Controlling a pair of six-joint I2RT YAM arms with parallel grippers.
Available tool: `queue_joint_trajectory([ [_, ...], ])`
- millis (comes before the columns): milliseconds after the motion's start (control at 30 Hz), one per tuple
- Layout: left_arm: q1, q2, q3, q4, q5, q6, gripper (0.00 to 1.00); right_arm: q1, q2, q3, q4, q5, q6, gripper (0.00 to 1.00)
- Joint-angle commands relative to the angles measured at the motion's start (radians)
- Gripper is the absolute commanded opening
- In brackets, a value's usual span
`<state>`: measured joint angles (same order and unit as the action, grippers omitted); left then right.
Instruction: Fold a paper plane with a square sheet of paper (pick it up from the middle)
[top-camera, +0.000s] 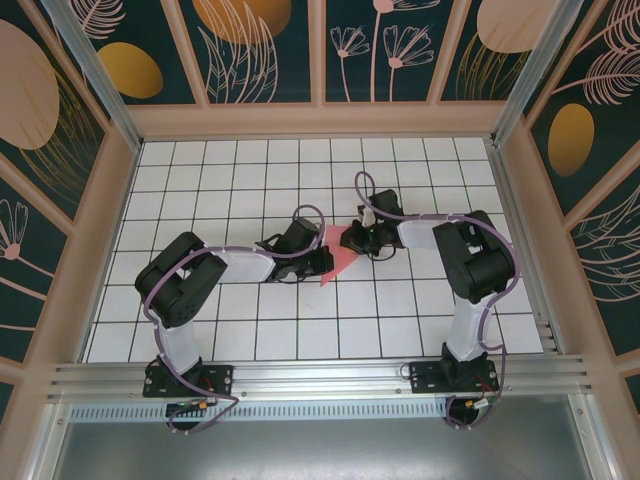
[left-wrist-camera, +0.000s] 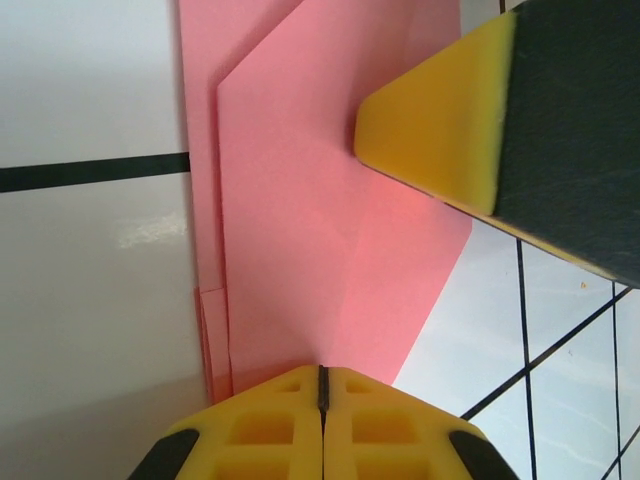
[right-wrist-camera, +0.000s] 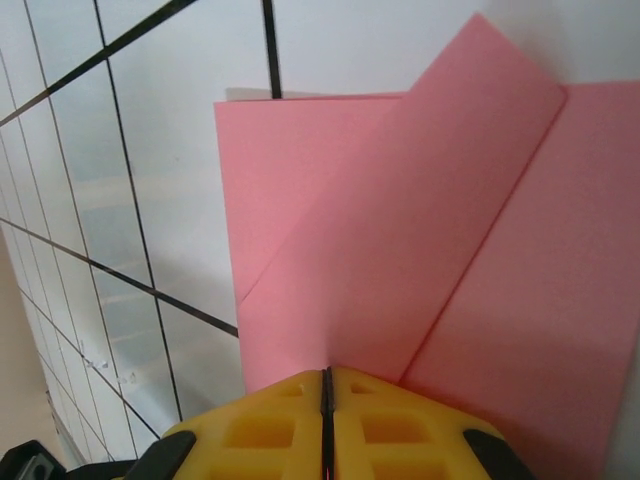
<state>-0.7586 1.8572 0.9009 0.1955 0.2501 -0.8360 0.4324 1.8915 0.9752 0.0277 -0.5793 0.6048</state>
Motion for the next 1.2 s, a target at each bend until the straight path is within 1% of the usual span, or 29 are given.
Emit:
queue_joint_trajectory([
  [0,-0.003,0.019,0.015,-0.054,-0.027,-0.001,0.06,0.017,-0.057,-0.007,0.035,-0.04,-0.025,0.11],
  [233,-0.003,0.017,0.013,-0.067,-0.05,-0.007,0.05,0.037,-0.047,-0.038,0.042,-0.055,-0.013,0.1],
  [567,-0.002,0.011,0.006,-0.067,-0.057,-0.014,0.04,0.055,0.01,-0.01,0.021,-0.07,-0.028,0.09],
  [867,-0.003,-0.001,-0.008,-0.057,-0.053,-0.013,0.04,0.058,0.058,0.009,-0.053,0.016,-0.037,0.08],
  [1167,-0.002,-0.052,-0.039,-0.041,-0.013,0.005,0.08,0.056,0.084,0.021,-0.107,0.086,-0.036,0.08],
])
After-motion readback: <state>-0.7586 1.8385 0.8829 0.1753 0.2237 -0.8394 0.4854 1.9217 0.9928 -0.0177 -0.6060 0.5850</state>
